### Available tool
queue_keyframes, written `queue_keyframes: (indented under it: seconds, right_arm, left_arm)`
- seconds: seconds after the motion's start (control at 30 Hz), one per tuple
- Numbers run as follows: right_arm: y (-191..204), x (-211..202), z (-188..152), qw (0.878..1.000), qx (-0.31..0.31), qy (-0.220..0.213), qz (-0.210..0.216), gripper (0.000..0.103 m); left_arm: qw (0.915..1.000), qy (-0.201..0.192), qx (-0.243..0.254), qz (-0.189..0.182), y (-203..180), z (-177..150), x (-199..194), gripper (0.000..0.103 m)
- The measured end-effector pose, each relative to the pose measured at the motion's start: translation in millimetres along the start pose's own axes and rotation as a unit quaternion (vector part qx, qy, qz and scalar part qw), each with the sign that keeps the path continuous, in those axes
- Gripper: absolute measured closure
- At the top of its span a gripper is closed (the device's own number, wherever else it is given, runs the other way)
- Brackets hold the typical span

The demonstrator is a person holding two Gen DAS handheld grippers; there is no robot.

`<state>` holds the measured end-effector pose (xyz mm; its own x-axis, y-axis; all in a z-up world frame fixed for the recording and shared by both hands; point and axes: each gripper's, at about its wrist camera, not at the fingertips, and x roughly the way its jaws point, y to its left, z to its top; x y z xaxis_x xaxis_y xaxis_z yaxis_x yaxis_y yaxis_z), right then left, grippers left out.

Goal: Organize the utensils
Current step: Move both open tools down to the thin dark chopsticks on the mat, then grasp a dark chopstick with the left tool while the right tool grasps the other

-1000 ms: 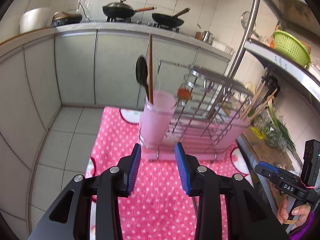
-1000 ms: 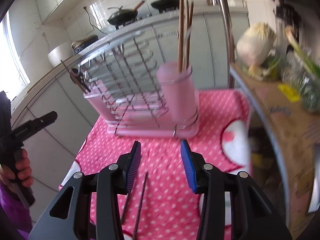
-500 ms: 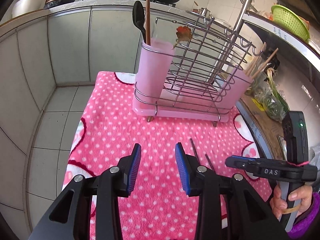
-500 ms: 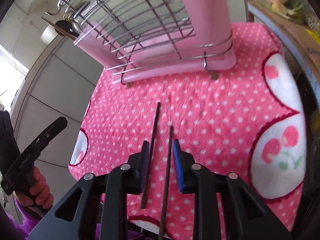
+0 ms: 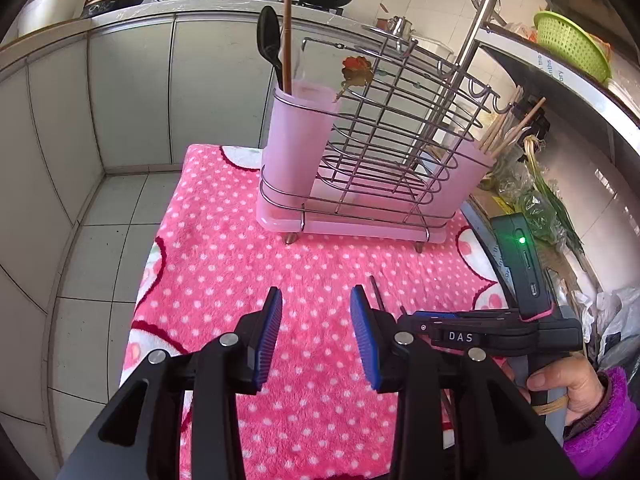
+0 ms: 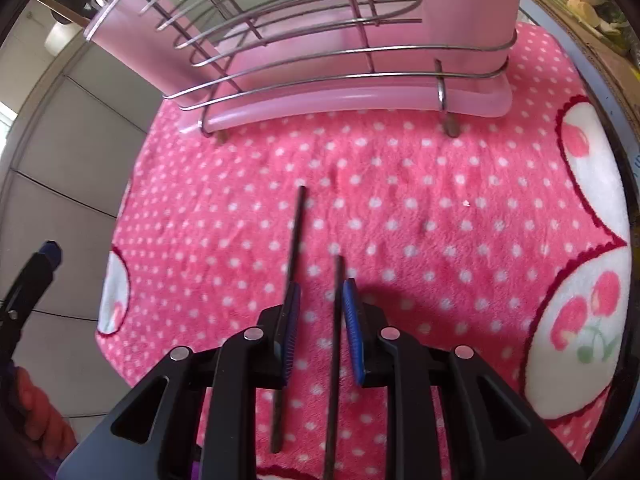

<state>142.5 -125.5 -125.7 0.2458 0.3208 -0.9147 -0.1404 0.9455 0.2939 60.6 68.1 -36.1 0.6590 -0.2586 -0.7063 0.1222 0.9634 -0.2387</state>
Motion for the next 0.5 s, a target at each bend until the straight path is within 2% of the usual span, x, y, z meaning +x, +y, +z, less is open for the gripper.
queue_keyframes:
  seconds: [0.17,0.27,0.3,0.33,0.4,0.5]
  right_arm:
    - [-2,8,-2,1.0,0.001,-0.002,0.002,0.081]
    - [0,8,-5,1.0,-0.007,-0.011,-0.002,0.081]
    - [-1,7,-7,1.0,-0.009,-0.015,-0.01,0.09]
    - [-3,6,-8,1.0,-0.009,-0.019,-0.012,0.094]
    - [-10,4,-11,1.0,0.002,-0.024,0.004,0.098]
    - [-22,-2,-14,0.999,0.019,-0.032,0.022,0.098]
  left_arm:
    - [0.9994,0.032,0.009,-0.007,-8,5,16,0.068]
    - [0.9975,0.068,0.0,-0.018,-14,6,32,0.068]
    - [0.9965,0.081,-0.003,-0.024,-17,7,37,0.068]
    - [0.9956,0.089,-0.005,-0.027,-20,7,42,0.068]
    - [0.9934,0.111,-0.008,-0.031,-25,7,52,0.068]
    - [0.989,0.14,-0.023,-0.043,-30,9,66,0.068]
